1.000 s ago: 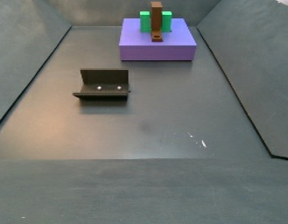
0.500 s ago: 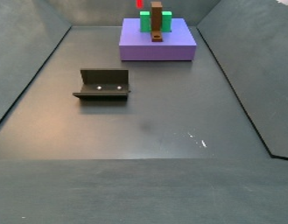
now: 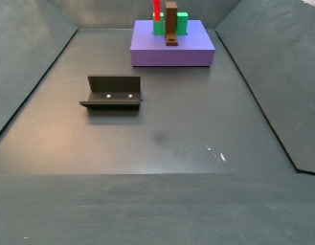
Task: Pick up the red object. Move up. Place the red object on the fixture. Regrasp the red object. Move to above the board. Insert the red object.
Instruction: Insert the red object.
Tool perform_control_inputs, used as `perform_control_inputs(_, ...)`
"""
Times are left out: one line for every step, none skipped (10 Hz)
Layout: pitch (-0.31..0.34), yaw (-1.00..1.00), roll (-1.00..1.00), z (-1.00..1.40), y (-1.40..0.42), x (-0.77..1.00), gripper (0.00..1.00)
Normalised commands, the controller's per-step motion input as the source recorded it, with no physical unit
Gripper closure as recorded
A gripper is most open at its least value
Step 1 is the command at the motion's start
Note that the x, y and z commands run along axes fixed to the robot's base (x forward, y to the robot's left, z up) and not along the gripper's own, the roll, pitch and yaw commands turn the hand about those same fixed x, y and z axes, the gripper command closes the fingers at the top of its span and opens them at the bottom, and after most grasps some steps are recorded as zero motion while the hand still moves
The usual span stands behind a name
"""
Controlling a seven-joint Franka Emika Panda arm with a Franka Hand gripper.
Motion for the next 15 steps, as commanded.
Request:
perform_control_inputs(-0.137, -0.36, -0.26, -0.61, 0.02, -0.20, 1.00)
perform_control_inputs(-0.227, -0.21, -0.17, -0.63, 0.16, -0.35, 1.00)
perform_control_inputs(-0.171, -0.17, -0.11, -0.41, 0.21, -0.27, 1.00)
perform_control_inputs(-0.116, -0.24, -0.14, -0.29, 0.20, -0.23, 1.00)
perform_control_inputs(-0.126, -0.21, -0.16, -0.15, 0.13, -0.27, 1.00)
perform_control_inputs(-0.131, -0.15, -0.12, -0.03, 0.03, -0.28, 1.00)
perform_control_inputs(-0.050, 0.01, -0.06, -0.09, -0.04, -0.03, 1.00)
perform_control_inputs(-0.079, 0.18, -0.02, -0.18, -0.27, -0.05, 1.00)
perform_control_inputs(-0.086, 0.17, -0.07, -0.13, -0.21, -0.14, 1.00)
perform_control_inputs(-0.097, 0.13, -0.11, -0.14, -0.14, -0.17, 1.00)
perform_control_inputs(-0.064, 0.07, -0.09, -0.09, 0.00, -0.15, 1.00)
perform_control_inputs(-0.034, 0.00, -0.11, 0.00, 0.03, -0.21, 1.00)
perform_control_inputs(-0.049, 0.00, -0.13, 0.00, 0.00, -0.16, 1.00)
perform_control_inputs(-0.060, 0.00, -0.13, 0.00, 0.00, -0.14, 1.00)
perform_control_inputs(-0.033, 0.00, -0.18, 0.00, 0.00, -0.04, 1.00)
